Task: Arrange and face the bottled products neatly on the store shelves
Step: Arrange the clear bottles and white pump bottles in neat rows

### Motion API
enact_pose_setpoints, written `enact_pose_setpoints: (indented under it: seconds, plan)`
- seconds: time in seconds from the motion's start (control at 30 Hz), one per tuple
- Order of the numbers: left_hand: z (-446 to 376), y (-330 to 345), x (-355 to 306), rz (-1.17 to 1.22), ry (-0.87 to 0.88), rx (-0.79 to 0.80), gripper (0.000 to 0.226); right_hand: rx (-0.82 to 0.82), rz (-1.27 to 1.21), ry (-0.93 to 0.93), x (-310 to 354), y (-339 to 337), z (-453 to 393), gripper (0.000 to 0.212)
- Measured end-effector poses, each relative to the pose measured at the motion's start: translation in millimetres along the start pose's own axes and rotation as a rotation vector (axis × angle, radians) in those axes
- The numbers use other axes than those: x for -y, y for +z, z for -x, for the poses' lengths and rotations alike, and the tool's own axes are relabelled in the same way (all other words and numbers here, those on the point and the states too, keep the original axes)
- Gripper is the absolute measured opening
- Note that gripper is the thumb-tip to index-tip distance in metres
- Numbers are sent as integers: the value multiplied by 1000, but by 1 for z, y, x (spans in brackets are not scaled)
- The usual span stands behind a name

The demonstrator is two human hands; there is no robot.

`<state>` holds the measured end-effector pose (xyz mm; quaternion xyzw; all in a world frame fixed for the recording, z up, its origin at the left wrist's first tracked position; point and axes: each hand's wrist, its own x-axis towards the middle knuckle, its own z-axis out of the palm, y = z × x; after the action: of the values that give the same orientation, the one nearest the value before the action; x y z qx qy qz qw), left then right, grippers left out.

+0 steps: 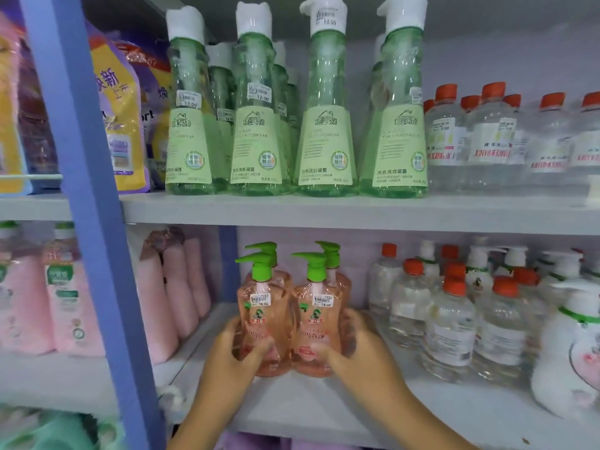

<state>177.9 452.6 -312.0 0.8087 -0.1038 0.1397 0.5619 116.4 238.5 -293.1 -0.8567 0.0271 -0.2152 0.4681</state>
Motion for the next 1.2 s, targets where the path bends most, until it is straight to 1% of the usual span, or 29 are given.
enact_pose_setpoints:
  seconds: [0.03, 0.1, 0.2, 0.23, 0.4, 0.47, 0.5, 0.57, 0.6, 0.67, 0.7, 0.73, 0.83, 0.87, 0.9, 0.97, 1.0, 1.03, 1.07, 1.13, 1.17, 1.2]
  plan:
    - [-2, -1, 1, 11, -10, 8, 36, -40, 25, 9, -2, 5, -2, 56]
    - [-4, -3, 3, 39, -47, 36, 39, -113, 38, 18, -3, 14, -4, 53]
    - [-5, -3, 6, 84, -109, 29, 57, -194, 18, 2, -5, 21, -1, 47]
    - [-6, -2, 8, 88, -108, 33, 59, -205, 14, -3, -6, 23, 0, 45]
    - [-10, 2, 10, 85, -52, 53, 42, -205, -37, 29, -9, 24, -1, 43]
    - [-12, 2, 14, 116, -49, 78, 42, -185, -64, 21, -6, 22, 2, 41]
    - [-13, 1, 15, 143, -55, 82, 44, -180, -94, 25, -8, 20, 2, 35]
    - [-16, -4, 12, 238, -80, 25, 57, -235, -168, 46, -5, 6, -2, 20]
    - [-19, -7, 9, 276, -89, -18, 54, -294, -181, 49, -3, -5, -9, 14]
    - [-27, -13, 3, 300, -84, -57, 41, -375, -196, 41, 5, -29, -30, 8]
    - [-30, -13, 1, 295, -74, -48, 42, -361, -193, 50, 12, -40, -42, 8]
    - [-33, -12, -1, 296, -70, -24, 48, -298, -193, 79, 18, -50, -55, 12]
    - [-30, -5, -4, 286, -93, 57, 67, 35, -293, 160, 36, -61, -87, 38]
    - [-30, -3, -2, 279, -105, 65, 71, 100, -278, 166, 40, -60, -96, 44]
    - [-29, -3, 0, 268, -102, 69, 79, 124, -254, 158, 45, -58, -103, 44]
    - [-29, -5, 3, 232, -86, 80, 92, 121, -216, 133, 56, -53, -115, 29]
    - [-29, -4, 4, 215, -75, 80, 94, 119, -194, 115, 59, -51, -120, 20]
    - [-30, -5, 4, 199, -74, 79, 93, 127, -186, 92, 60, -49, -125, 10]
    - [-29, -4, 1, 185, -75, 86, 87, 142, -184, 68, 60, -49, -128, 5]
    - [-28, -2, -1, 167, -84, 99, 62, 165, -206, 15, 57, -48, -133, 15]
    - [-28, -2, -2, 167, -96, 97, 53, 184, -233, -5, 54, -47, -136, 17]
    - [-29, -2, -1, 163, -109, 92, 51, 211, -259, -9, 52, -46, -139, 18]
